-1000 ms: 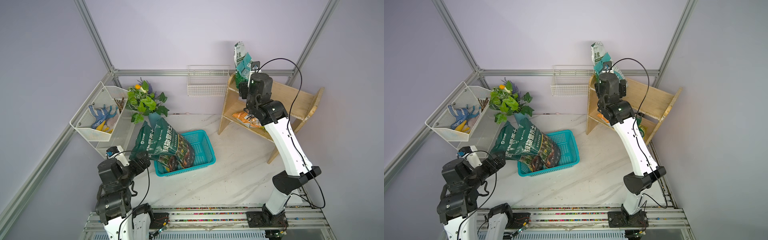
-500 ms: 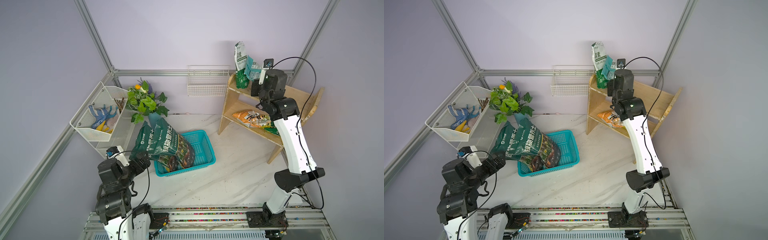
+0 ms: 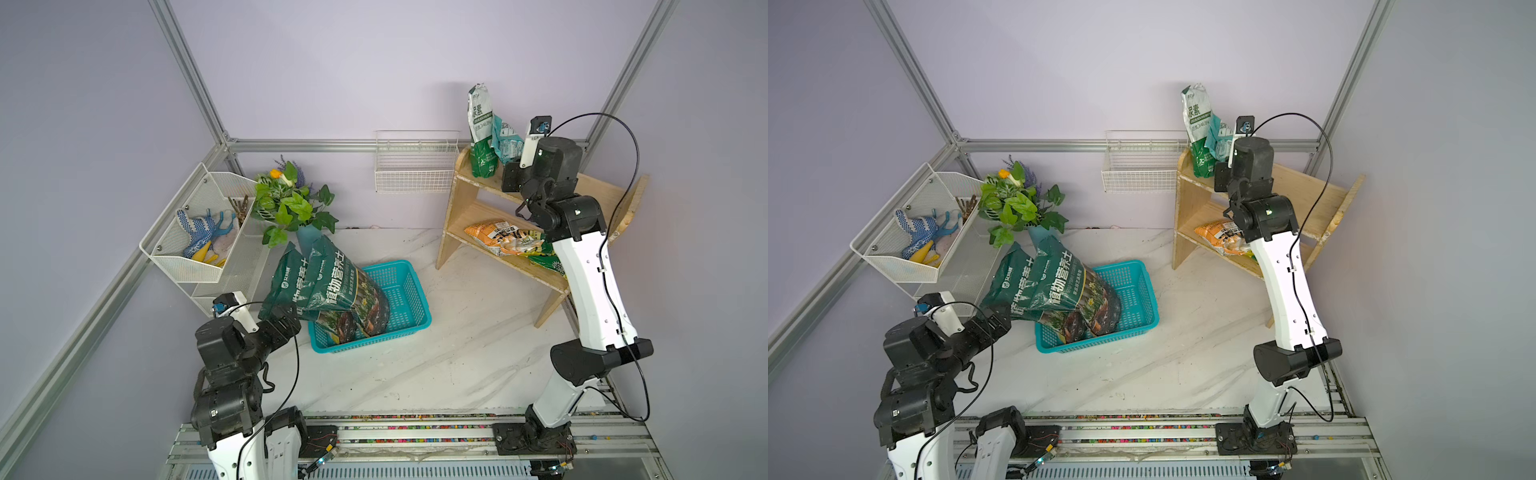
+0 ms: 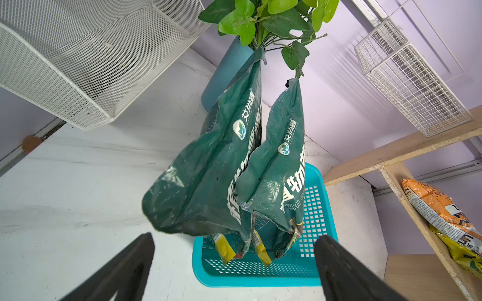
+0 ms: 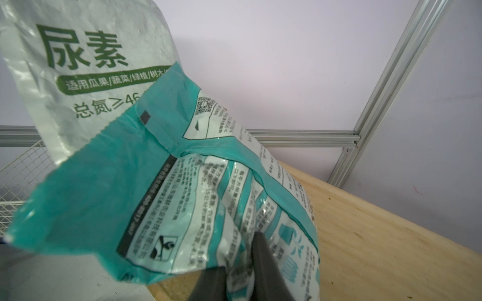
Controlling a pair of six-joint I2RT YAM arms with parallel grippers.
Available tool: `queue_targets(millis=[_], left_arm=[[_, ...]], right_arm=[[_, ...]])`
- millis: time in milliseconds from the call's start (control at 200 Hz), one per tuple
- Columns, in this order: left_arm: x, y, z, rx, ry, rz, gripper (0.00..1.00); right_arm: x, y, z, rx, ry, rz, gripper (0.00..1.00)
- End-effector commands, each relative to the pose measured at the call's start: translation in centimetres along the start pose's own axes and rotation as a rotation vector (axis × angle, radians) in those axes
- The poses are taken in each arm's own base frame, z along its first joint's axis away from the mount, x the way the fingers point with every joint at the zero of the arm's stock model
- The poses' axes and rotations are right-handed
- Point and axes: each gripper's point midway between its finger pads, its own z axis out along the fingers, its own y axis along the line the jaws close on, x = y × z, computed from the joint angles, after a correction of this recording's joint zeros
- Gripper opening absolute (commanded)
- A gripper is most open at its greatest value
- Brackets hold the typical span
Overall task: Take down the fertilizer bag from the shelf
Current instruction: Pick up the fertilizer bag from the shelf.
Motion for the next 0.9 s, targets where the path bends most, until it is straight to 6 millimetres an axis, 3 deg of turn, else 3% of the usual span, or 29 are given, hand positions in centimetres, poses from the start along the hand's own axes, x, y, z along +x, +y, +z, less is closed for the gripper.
queue_targets(millis=[0, 165, 220, 240, 500, 895], left_arm=[[0.2, -0.1, -0.2, 0.005, 0.002, 0.002, 1.00], [0.2, -0.1, -0.2, 0.006, 0.000, 0.004, 1.00], [0.2, -0.1, -0.3, 0.006, -0.002, 0.005, 0.99], [0.2, -0.1, -0.3, 0.005, -0.001, 0.005, 1.00], [0.2, -0.1, -0.2, 0.007, 0.001, 0.002, 1.00], [0.2, -0.2, -0.1, 0.013, 0.005, 0.003, 1.00]], right_arm=[[-4.4, -0.7, -4.3, -0.043, -0.138, 0.108, 0.00], [-5.3, -1.5, -6.6, -0.056, -0.189, 0.172, 0.00], [-5.1, -1.3, -6.5, -0.063, -0.185, 0.177, 0.00], [-6.0, -1.8, -7.9, -0.068, -0.213, 0.189, 0.00], [-6.3, -1.4, -11.4, -0.177, -0.254, 0.269, 0.00], [-6.3, 3.2, -17.8, -0.331, -0.287, 0.292, 0.00]])
